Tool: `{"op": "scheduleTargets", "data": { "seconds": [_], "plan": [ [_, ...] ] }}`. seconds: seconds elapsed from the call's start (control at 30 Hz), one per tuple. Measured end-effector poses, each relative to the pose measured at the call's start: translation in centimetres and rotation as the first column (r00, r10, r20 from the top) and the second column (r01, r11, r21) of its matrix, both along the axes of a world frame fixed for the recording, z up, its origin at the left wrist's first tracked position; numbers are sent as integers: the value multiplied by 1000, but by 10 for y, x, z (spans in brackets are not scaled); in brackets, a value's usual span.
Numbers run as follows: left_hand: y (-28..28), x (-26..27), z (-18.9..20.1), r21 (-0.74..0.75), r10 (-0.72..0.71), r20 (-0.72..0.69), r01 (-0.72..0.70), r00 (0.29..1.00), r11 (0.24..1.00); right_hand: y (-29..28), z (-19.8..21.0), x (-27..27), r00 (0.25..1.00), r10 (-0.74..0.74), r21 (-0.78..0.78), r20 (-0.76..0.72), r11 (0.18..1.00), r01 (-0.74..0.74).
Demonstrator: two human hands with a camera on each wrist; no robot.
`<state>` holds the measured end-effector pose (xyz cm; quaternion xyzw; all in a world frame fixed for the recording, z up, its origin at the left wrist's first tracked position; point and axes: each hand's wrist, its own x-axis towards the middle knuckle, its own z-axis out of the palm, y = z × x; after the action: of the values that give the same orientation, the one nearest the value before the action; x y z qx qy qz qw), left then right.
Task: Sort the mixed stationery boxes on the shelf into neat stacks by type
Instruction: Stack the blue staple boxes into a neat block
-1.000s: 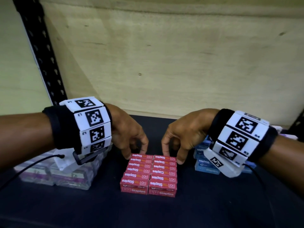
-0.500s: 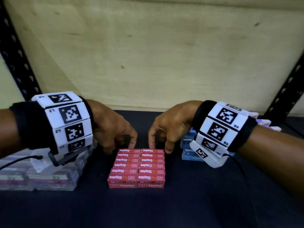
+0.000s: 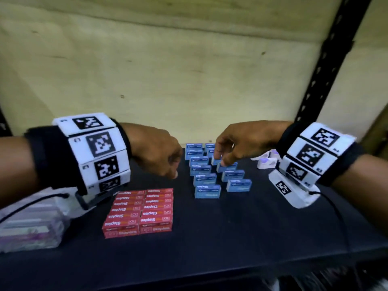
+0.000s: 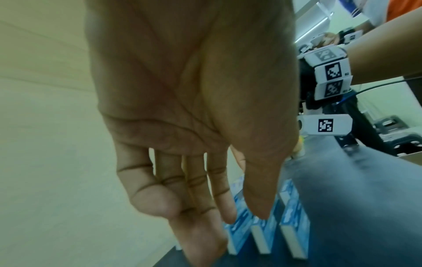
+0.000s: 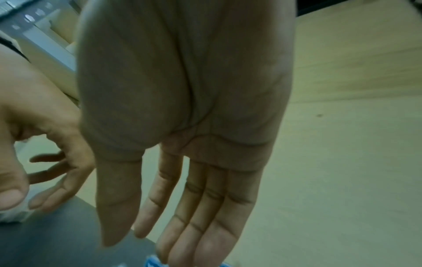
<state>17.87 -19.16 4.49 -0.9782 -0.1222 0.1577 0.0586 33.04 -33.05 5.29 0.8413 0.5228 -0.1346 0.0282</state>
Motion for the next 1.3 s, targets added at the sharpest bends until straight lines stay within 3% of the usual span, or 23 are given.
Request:
{"op": "scheduleTargets", "data": {
  "seconds": [0.17,0.57,0.77,0.87,1.07,1.3],
  "plan": [
    [-34,23,-14,30,-104,43,103,994,994,-36,-16,16,995,-102,-77,23,992,103],
    [-66,40,-38,79,-41,-19,43,999,996,-55,-57,32,994,-74,-72,85,994,80],
    [-82,15,-49,49,-28,124,22,992,999,-84,-56,15,997,-75,-33,18,997,75],
    [-94,-4,-58,-36,9,221,-1,975,999,-107,-61,3,998,-59,50,-4,997,59],
    [-121,-36,-86,-260,175,484,-50,857,964,-140,-88,-8,972,-49,306,-229,945,119],
    [-138,-37,-120,-418,373,624,-109,686,902,-148,-120,-9,887,40,542,-460,804,246]
  ]
}}
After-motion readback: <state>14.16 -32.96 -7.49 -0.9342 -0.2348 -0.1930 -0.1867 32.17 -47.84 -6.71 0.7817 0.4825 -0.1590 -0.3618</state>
